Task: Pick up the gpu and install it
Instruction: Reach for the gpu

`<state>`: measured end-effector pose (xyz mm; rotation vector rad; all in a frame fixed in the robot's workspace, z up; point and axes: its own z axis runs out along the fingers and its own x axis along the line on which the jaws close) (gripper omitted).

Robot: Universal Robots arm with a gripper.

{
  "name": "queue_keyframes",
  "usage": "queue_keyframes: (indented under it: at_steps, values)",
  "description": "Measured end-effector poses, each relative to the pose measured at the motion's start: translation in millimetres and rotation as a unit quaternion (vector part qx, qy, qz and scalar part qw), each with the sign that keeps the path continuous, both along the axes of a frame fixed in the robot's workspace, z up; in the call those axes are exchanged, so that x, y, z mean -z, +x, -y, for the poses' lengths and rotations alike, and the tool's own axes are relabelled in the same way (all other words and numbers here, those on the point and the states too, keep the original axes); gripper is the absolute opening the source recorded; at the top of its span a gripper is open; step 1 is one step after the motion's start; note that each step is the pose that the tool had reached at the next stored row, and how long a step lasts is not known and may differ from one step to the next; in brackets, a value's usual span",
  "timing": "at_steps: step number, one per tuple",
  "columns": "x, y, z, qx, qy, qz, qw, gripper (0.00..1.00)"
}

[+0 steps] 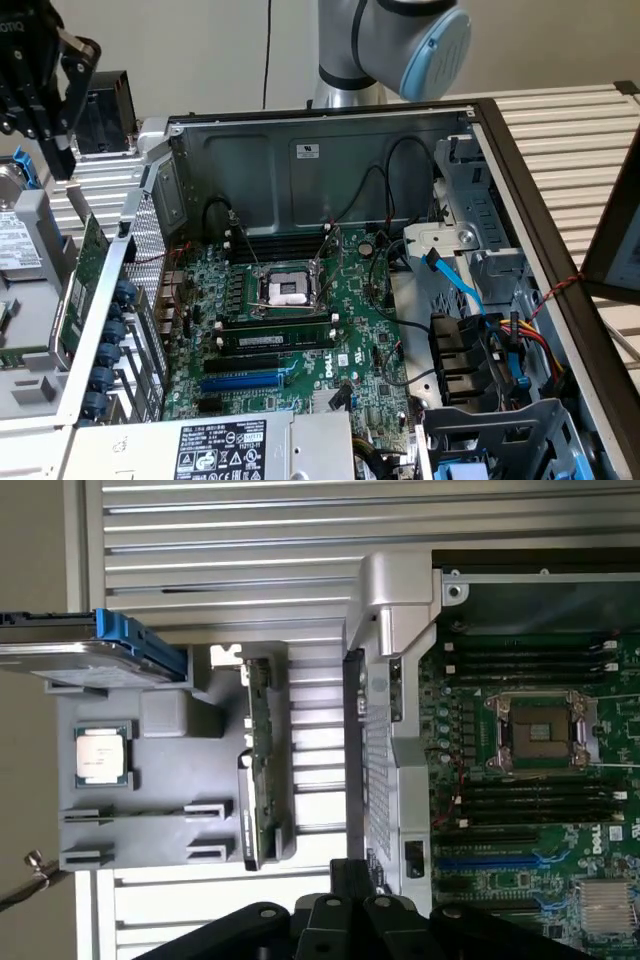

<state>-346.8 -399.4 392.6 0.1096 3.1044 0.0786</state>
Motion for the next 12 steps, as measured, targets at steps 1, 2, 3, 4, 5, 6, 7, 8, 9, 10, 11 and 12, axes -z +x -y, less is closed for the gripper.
queue_keyframes:
  at_steps: [1,2,3,4,5,6,7,8,9,10,11,12]
  values:
    - [0.0,-4.5,0.0,0.000,0.0000,0.0000,1.0000,0.11]
    - [0.1,-8.7,0.1,0.000,0.0000,0.0000,1.0000,0.11]
    - [0.1,-13.6,0.1,0.000,0.0000,0.0000,1.0000,0.11]
    - [0.1,-18.1,0.1,0.000,0.0001,0.0000,1.0000,0.11]
    - [0.1,-22.6,0.1,0.000,0.0001,0.0000,1.0000,0.11]
    - [0.1,-27.1,0.2,0.000,0.0001,0.0000,1.0000,0.11]
    - [0.1,-31.6,0.2,0.000,0.0002,-0.0001,1.0000,0.11]
    - [0.2,-36.4,0.2,0.000,0.0008,0.0001,1.0000,0.11]
    - [0.2,-40.7,0.2,0.000,0.0025,0.0005,1.0000,0.11]
    - [0.2,-45.1,0.2,0.000,0.0078,0.0010,1.0000,0.11]
    - [0.3,-49.7,0.2,0.000,0.0169,0.0012,0.9999,0.11]
    - [0.4,-54.1,0.2,0.000,0.0259,0.0012,0.9997,0.11]
